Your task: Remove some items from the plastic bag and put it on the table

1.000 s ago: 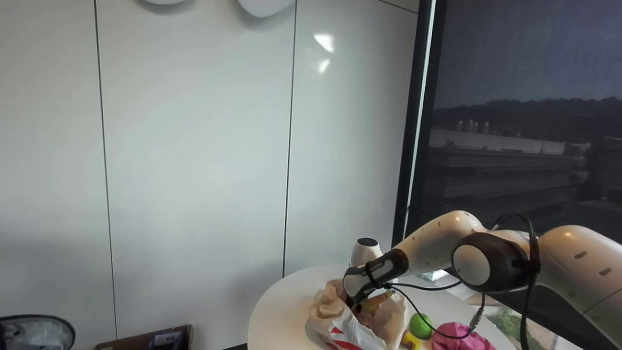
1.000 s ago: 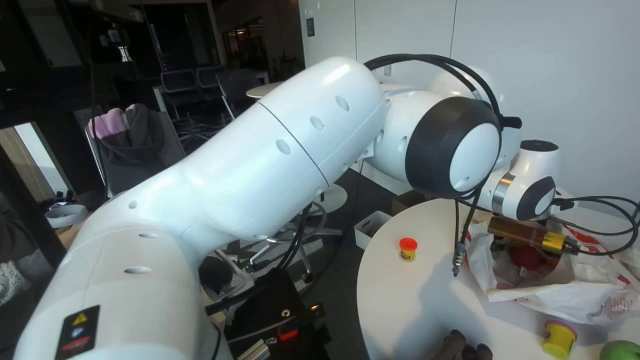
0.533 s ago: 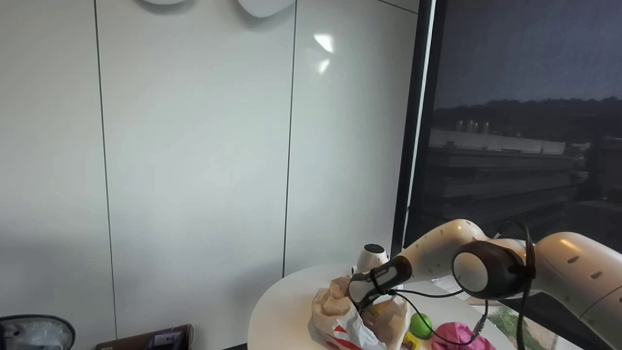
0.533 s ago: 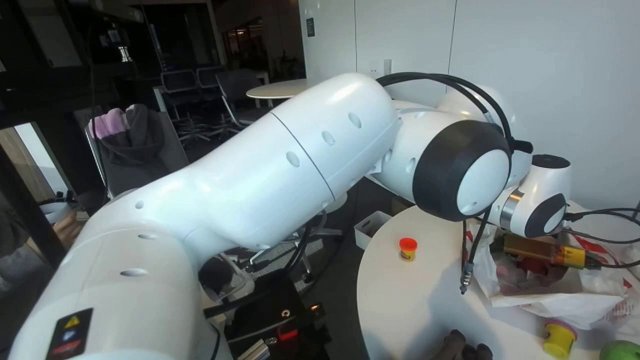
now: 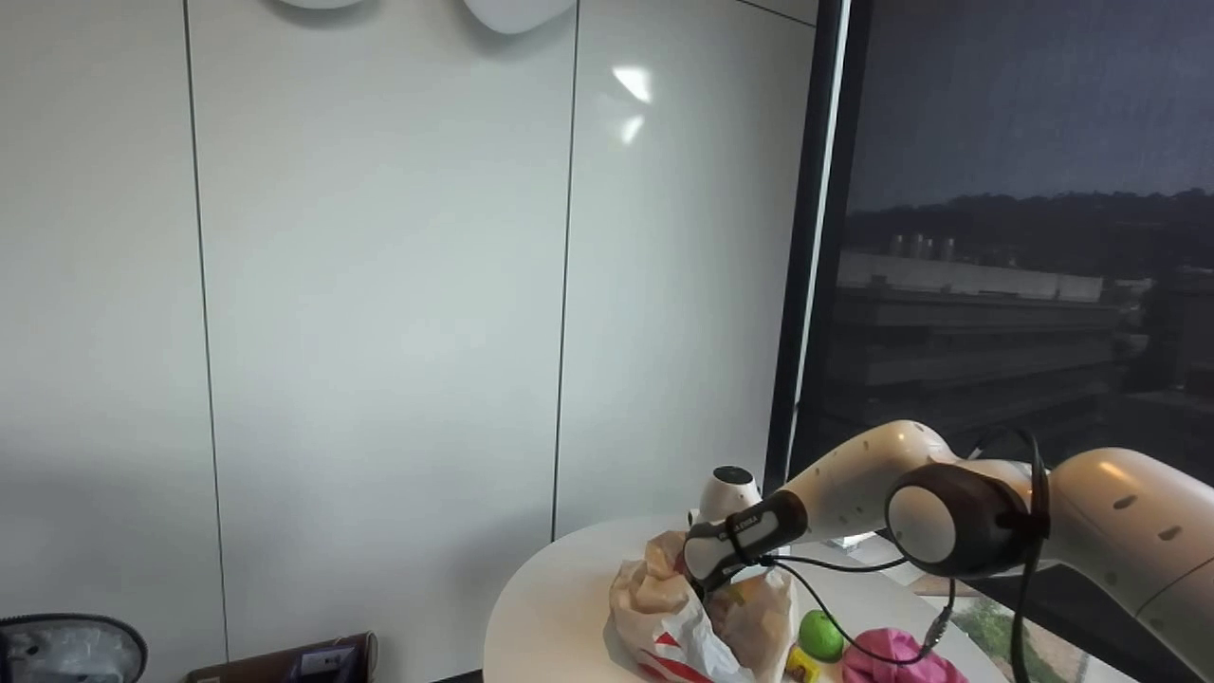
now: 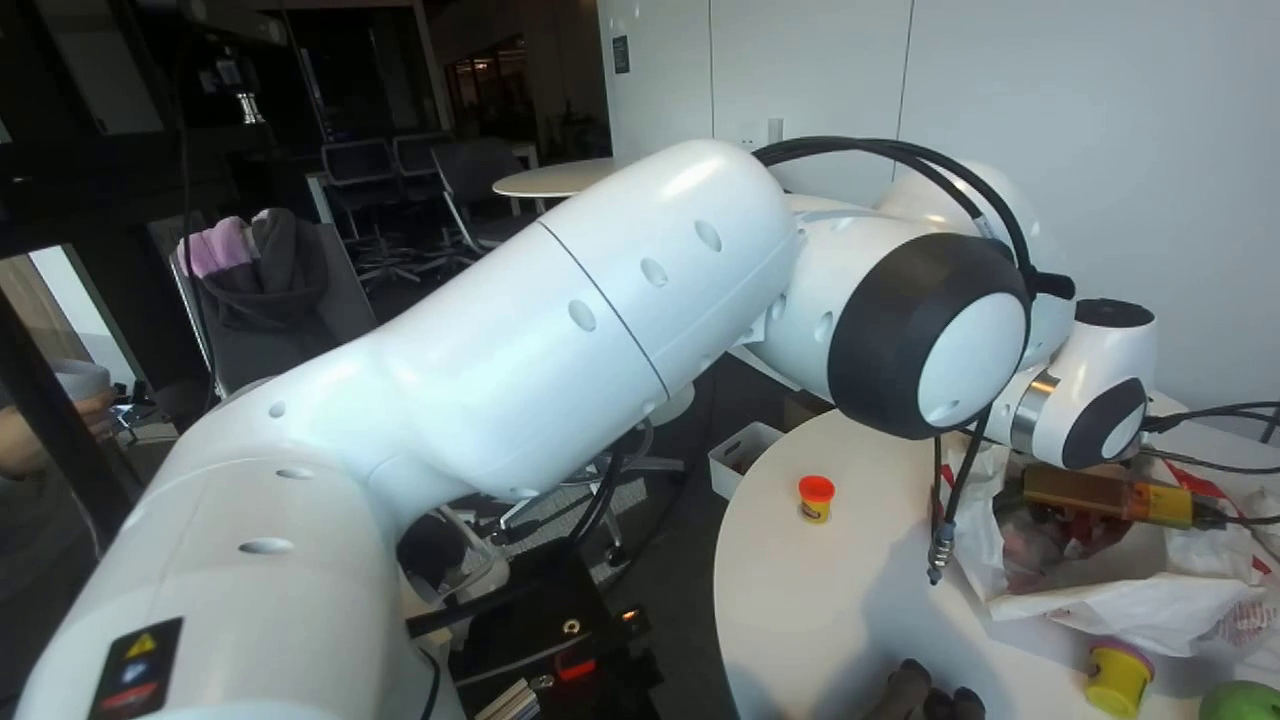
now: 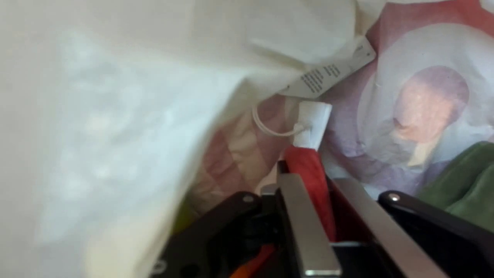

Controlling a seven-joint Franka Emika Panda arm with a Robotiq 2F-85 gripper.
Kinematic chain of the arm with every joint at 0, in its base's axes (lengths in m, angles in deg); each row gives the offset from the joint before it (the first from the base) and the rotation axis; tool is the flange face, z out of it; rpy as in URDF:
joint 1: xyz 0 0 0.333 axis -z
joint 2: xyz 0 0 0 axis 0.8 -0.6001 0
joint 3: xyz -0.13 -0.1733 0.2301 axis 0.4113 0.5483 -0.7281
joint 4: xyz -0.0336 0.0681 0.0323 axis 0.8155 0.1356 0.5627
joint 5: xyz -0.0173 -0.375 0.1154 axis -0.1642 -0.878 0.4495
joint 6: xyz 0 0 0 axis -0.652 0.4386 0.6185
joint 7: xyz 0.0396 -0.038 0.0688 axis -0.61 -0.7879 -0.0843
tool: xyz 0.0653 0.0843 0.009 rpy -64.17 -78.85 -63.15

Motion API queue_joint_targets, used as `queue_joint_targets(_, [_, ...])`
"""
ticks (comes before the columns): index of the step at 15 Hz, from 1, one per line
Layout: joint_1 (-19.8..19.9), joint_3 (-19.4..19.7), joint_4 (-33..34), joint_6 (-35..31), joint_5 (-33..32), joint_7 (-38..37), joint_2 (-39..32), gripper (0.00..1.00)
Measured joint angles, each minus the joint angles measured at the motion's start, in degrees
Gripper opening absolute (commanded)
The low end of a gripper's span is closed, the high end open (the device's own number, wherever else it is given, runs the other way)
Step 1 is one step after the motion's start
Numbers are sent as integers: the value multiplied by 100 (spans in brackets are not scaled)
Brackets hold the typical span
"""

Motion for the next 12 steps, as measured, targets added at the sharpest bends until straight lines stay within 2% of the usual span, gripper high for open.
queue_joint_targets(3, [-141, 255, -5, 736, -168, -250, 286, 9])
queue_joint_targets(5, [-280, 423, 13, 1582, -209, -498, 538, 9])
queue_joint_targets(10, [-278, 273, 163, 4043, 40, -541, 1072, 9])
queue_joint_targets(12, [-239, 282, 422, 4633, 70, -605, 1112, 8])
